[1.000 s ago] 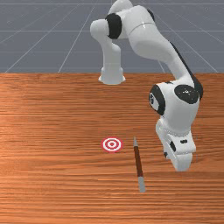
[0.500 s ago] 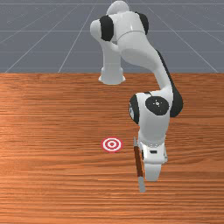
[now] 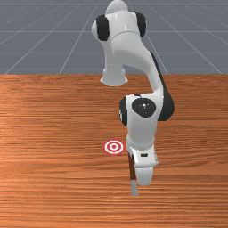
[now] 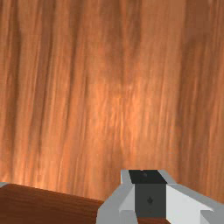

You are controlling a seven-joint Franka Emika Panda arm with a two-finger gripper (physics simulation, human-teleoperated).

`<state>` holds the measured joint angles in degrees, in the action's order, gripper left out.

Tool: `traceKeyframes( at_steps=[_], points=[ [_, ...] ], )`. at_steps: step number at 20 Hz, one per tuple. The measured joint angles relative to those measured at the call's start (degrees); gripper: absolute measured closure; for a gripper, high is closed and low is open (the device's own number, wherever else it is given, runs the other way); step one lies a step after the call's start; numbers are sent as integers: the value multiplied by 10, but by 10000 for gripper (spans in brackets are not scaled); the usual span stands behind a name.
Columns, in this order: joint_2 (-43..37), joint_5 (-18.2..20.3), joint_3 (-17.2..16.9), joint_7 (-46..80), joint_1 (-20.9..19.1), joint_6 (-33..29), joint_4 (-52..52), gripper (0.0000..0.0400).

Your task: Pick up the pen and put it to the marker

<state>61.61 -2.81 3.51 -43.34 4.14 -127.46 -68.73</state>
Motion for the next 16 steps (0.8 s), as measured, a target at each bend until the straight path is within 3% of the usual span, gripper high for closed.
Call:
traceKeyframes(
  at_steps=[6, 11, 16],
  points=[
    [-9, -5, 0, -75, -50, -6, -15, 400],
    [6, -8, -2, -183, -126, 8, 14, 400],
    [14, 1, -13, -170, -148, 16, 31, 400]
  ],
)
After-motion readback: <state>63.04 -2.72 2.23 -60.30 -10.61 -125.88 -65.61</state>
